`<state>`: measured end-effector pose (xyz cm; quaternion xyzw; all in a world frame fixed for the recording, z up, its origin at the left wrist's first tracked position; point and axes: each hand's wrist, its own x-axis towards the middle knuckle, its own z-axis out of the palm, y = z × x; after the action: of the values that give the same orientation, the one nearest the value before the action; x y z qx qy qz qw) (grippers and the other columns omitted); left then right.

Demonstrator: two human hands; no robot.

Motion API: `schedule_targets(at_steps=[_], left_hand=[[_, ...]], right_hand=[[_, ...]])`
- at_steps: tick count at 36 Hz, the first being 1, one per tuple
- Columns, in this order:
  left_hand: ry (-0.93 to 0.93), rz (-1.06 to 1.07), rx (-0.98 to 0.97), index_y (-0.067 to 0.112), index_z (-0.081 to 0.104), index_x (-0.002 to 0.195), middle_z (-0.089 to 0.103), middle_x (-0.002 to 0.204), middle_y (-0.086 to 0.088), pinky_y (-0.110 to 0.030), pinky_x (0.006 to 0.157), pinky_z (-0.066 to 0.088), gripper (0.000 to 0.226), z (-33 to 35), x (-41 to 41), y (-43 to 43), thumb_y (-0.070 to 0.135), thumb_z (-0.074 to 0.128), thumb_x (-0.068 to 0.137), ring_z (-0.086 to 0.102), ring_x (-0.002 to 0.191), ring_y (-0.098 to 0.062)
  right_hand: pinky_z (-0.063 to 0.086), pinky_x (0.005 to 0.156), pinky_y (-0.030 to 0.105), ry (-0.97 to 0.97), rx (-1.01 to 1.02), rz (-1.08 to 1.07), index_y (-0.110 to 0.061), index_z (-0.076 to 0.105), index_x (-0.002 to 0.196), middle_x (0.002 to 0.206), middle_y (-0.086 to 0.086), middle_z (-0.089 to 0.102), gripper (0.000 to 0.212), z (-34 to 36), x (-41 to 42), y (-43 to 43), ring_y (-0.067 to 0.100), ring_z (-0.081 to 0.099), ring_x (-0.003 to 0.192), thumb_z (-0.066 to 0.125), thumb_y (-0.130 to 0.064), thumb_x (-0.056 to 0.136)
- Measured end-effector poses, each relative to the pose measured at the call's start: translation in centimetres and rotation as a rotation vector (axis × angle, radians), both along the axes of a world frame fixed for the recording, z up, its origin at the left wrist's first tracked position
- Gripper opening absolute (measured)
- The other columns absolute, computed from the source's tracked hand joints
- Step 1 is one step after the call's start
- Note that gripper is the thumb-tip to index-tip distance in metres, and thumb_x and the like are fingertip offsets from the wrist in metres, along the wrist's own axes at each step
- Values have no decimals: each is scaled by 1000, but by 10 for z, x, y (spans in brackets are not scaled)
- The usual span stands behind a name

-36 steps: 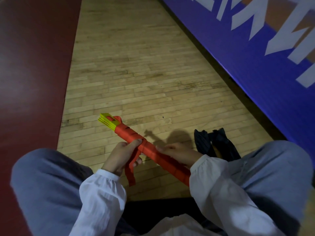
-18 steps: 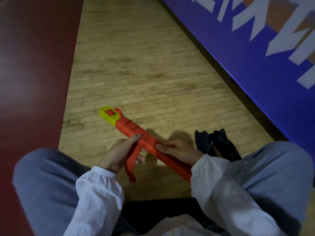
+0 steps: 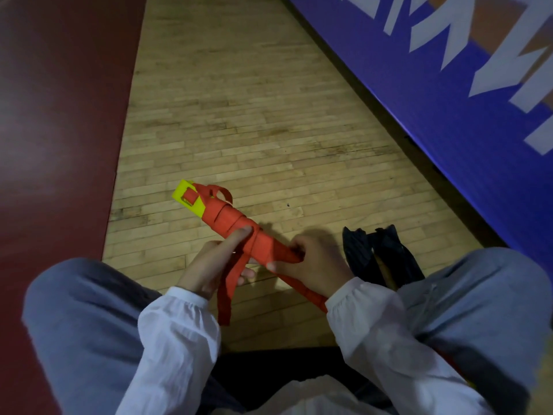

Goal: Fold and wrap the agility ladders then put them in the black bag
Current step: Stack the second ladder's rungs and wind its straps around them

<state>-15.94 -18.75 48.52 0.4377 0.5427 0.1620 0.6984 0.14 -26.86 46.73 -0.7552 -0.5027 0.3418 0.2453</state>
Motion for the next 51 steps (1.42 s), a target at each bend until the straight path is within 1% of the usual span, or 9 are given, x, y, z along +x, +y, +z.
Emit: schedule_targets(at_steps=[10, 16, 18, 21, 26, 30, 39, 46, 51], left_hand=[[137, 44, 74, -7, 61, 85, 57, 38, -3, -15, 31, 37, 44, 5, 11, -5, 37, 63, 88, 48, 26, -12], [180, 39, 79, -7, 63, 85, 56, 39, -4, -15, 32, 36, 44, 1, 9, -3, 37, 62, 87, 47, 26, -13], [185, 47, 83, -6, 63, 82, 58, 43, -4, -15, 32, 36, 45, -1, 9, -4, 38, 63, 87, 47, 27, -12], [185, 65, 90, -5, 63, 81, 57, 42, -4, -15, 32, 35, 44, -3, 8, -6, 38, 63, 86, 47, 27, -11], [198, 49, 93, -5, 63, 81, 54, 38, -5, -15, 33, 35, 46, -3, 7, -7, 41, 61, 86, 45, 27, -12], [181, 26, 94, -4, 63, 81, 54, 40, -6, -15, 32, 36, 45, -2, 6, -8, 40, 60, 88, 45, 27, -11], [40, 22, 38, -4, 60, 88, 58, 45, -3, -17, 35, 41, 40, 3, 5, -7, 36, 60, 90, 51, 32, -13], [-65, -35, -12, -2, 63, 102, 73, 93, -19, -21, 43, 47, 43, 3, 3, 1, 40, 56, 91, 58, 47, -17], [-100, -48, -27, -2, 64, 103, 73, 97, -19, -21, 42, 46, 42, 2, 5, 0, 38, 55, 92, 59, 47, -15]], right_hand=[[49, 74, 28, -101, 86, 87, -27, 52, 88, 86, -8, 63, 40, 3, -2, -1, 11, 61, 78, 77, -53, 70], [53, 82, 37, -34, 28, 138, -24, 56, 99, 95, -5, 65, 48, -9, 2, 1, 14, 62, 86, 71, -61, 72], [54, 83, 39, 62, -38, 140, -21, 59, 104, 98, -3, 65, 63, -9, 4, 2, 15, 63, 87, 59, -74, 70], [51, 70, 30, 279, -122, 109, -24, 61, 88, 76, -5, 63, 80, -4, 6, 3, 7, 62, 67, 32, -95, 64], [51, 56, 15, 579, -352, 126, -10, 63, 100, 78, 4, 67, 57, 6, 15, 3, 6, 64, 60, 28, -54, 98], [55, 60, 23, 730, -436, 171, 0, 60, 107, 81, 12, 67, 68, 1, 16, 2, 16, 65, 65, 22, -56, 97], [51, 51, 19, 656, -390, 125, -10, 66, 93, 60, -4, 66, 65, 1, 13, 3, 8, 62, 52, 31, -64, 89], [49, 59, 23, 438, -245, 83, -13, 63, 98, 76, 3, 66, 62, 1, 18, 6, 11, 61, 59, 38, -68, 84], [50, 70, 34, 346, -127, 28, -14, 61, 95, 85, 8, 65, 74, 0, 14, 4, 17, 61, 69, 42, -79, 64]])
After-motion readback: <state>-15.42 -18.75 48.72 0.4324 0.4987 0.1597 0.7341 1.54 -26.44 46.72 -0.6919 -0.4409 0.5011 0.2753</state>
